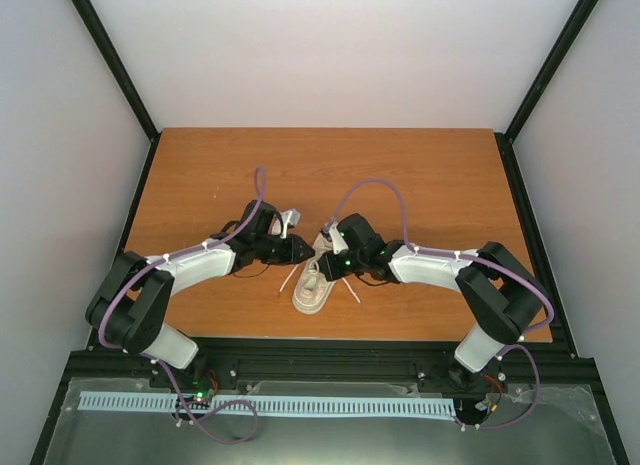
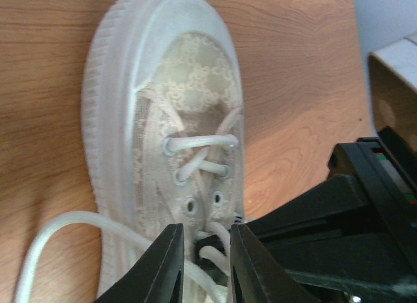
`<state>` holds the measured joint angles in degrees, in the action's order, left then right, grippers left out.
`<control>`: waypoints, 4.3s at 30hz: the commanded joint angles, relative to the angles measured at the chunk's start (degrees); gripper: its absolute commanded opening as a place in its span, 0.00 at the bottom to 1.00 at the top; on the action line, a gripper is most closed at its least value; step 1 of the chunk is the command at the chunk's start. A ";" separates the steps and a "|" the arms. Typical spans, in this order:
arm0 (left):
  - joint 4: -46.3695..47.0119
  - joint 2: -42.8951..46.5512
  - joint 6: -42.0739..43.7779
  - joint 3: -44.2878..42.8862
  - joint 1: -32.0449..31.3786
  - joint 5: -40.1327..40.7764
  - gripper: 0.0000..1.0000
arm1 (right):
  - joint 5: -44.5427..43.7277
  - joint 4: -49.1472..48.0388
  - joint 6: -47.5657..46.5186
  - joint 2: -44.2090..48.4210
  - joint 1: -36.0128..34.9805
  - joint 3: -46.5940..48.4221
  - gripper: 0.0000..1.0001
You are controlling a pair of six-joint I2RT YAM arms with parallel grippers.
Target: Tie the shoes
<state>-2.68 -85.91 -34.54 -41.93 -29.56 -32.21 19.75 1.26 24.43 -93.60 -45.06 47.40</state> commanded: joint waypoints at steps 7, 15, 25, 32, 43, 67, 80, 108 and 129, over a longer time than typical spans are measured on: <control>-1.20 -0.69 -1.23 -0.22 0.31 1.84 0.23 | -0.50 0.15 -0.48 0.35 -0.29 -0.47 0.03; -0.27 -0.51 0.66 -0.69 0.35 -2.74 0.23 | -0.22 0.17 -0.55 -0.24 -0.30 -0.21 0.03; -1.56 -1.22 0.45 -0.61 0.36 -1.59 0.22 | -0.24 0.31 -0.52 -0.35 -0.29 -0.02 0.03; -2.83 -1.59 0.37 -0.87 0.34 -0.10 0.22 | -0.15 0.33 -0.51 -0.60 -0.30 0.23 0.03; -0.40 -1.10 0.64 -0.18 0.31 -4.11 0.23 | 0.16 0.52 -0.46 -1.14 -0.29 0.77 0.03; 4.12 -3.66 -1.13 0.80 0.30 -9.24 0.18 | 0.20 0.72 -0.49 -1.14 -0.29 1.16 0.03; 3.40 -2.34 -4.52 2.50 0.30 -6.70 0.17 | 0.12 0.76 -0.52 -1.06 -0.29 1.25 0.03; 3.97 -1.41 -8.68 3.78 0.30 -2.10 0.21 | 0.24 0.68 -0.71 -0.92 -0.29 0.97 0.03; 3.68 1.21 -12.16 5.11 0.32 5.24 0.35 | 0.47 0.91 -1.19 -0.72 -0.29 0.94 0.03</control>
<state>1.72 -86.08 -45.74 -37.04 -29.32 -29.54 20.25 1.65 24.27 -93.86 -45.06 47.53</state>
